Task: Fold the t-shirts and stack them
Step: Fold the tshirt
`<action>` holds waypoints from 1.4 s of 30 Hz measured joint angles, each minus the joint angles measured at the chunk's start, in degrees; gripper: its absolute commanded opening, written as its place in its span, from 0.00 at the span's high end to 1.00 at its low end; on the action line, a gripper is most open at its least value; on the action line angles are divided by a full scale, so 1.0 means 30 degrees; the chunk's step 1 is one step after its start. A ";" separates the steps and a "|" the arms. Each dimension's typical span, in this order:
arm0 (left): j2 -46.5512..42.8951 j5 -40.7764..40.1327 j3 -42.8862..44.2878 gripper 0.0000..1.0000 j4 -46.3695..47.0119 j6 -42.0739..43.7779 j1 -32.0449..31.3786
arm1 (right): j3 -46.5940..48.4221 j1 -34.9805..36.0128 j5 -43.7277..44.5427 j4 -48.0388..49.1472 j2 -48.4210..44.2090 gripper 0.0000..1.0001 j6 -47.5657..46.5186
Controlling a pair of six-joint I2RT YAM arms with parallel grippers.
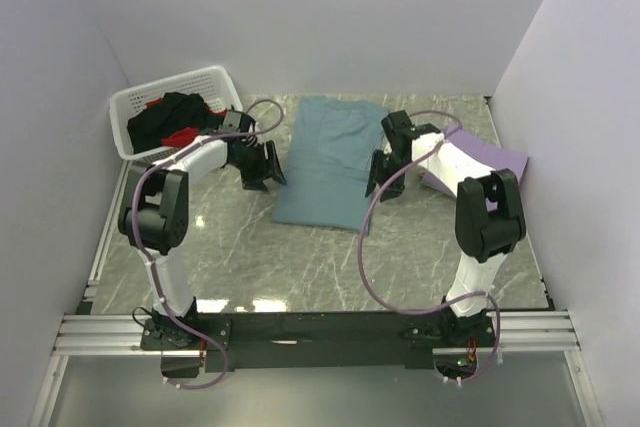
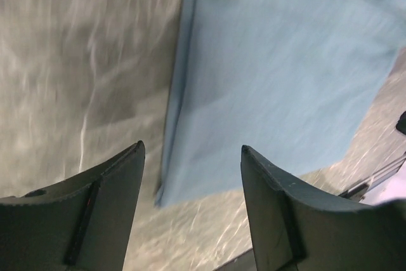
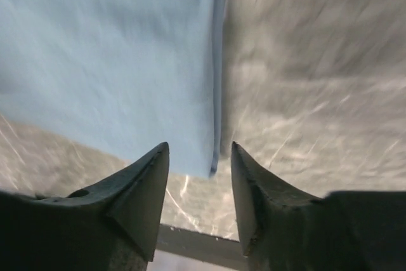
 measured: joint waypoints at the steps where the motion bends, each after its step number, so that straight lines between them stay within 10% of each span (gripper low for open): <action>1: -0.0342 -0.0015 -0.0532 0.33 0.0000 0.0044 0.0000 | -0.0714 0.0189 -0.0124 0.0168 -0.0437 0.52 0.0044; 26: -0.4284 -0.0539 -0.5909 0.33 0.0335 0.1042 0.0000 | -0.6958 0.3089 -0.0131 0.2965 -0.1843 0.64 0.2557; 42: -0.4291 -0.0525 -0.6615 0.40 0.0481 0.1224 -0.0007 | -0.7176 0.3133 -0.0306 0.3657 -0.1843 0.94 0.3089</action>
